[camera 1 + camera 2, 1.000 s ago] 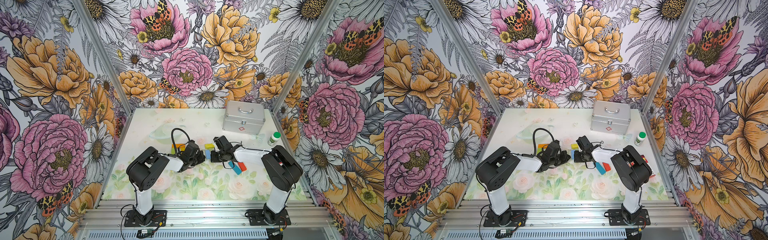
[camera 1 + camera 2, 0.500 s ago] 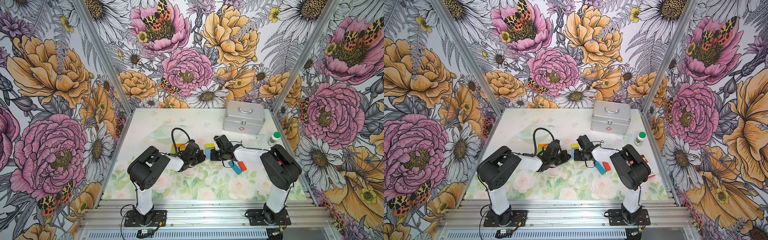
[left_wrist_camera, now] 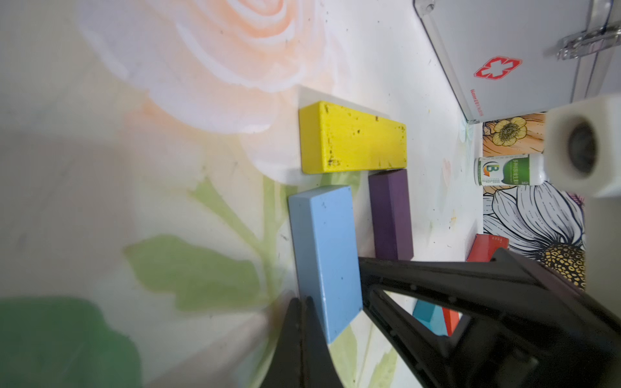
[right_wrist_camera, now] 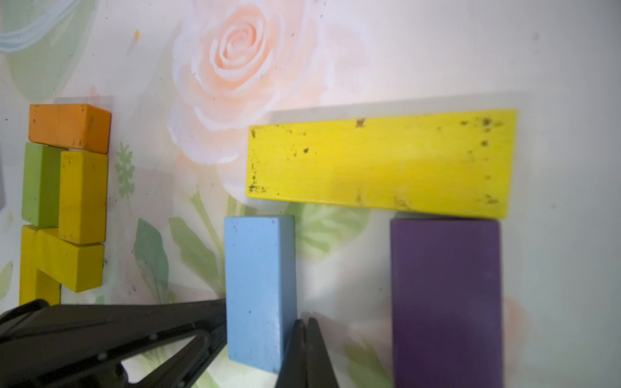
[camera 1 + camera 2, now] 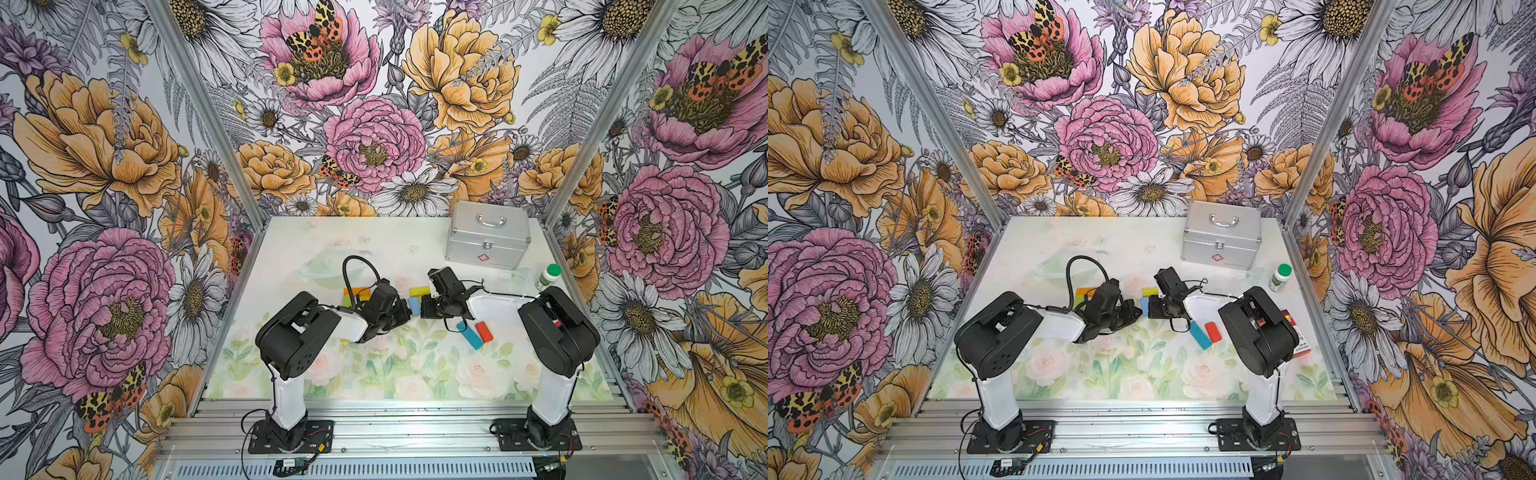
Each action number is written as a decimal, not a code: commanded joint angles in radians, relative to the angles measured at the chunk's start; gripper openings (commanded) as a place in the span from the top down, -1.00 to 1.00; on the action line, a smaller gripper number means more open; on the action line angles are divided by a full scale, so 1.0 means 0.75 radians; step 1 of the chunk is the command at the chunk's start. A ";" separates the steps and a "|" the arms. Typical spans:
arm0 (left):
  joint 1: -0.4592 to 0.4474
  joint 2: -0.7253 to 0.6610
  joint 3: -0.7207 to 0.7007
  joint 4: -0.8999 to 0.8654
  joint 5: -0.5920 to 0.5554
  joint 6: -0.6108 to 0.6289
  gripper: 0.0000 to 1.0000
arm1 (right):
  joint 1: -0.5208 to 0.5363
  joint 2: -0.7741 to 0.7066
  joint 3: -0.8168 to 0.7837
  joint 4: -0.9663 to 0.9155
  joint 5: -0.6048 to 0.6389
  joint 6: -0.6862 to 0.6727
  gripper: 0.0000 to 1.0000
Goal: Assemble the letter p with building blocks
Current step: Assemble the building block at the center of the board.
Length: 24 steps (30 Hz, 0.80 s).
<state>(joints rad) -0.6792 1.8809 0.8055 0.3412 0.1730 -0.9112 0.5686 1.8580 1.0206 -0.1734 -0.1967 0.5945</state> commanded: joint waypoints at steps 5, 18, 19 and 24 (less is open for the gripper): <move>-0.001 0.045 0.039 0.007 0.050 -0.005 1.00 | 0.001 0.048 0.000 -0.021 -0.020 -0.001 1.00; -0.002 0.047 0.052 0.008 0.051 -0.006 1.00 | -0.007 0.046 -0.001 -0.022 -0.026 -0.003 1.00; -0.002 0.050 0.054 0.009 0.051 -0.006 1.00 | -0.007 0.045 -0.001 -0.022 -0.025 -0.003 1.00; -0.002 0.058 0.061 0.007 0.051 -0.006 1.00 | -0.011 0.038 0.001 -0.022 -0.025 -0.006 1.00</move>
<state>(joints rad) -0.6777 1.8942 0.8230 0.3405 0.1741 -0.9112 0.5613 1.8584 1.0206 -0.1707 -0.1970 0.5941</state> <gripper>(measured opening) 0.042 0.047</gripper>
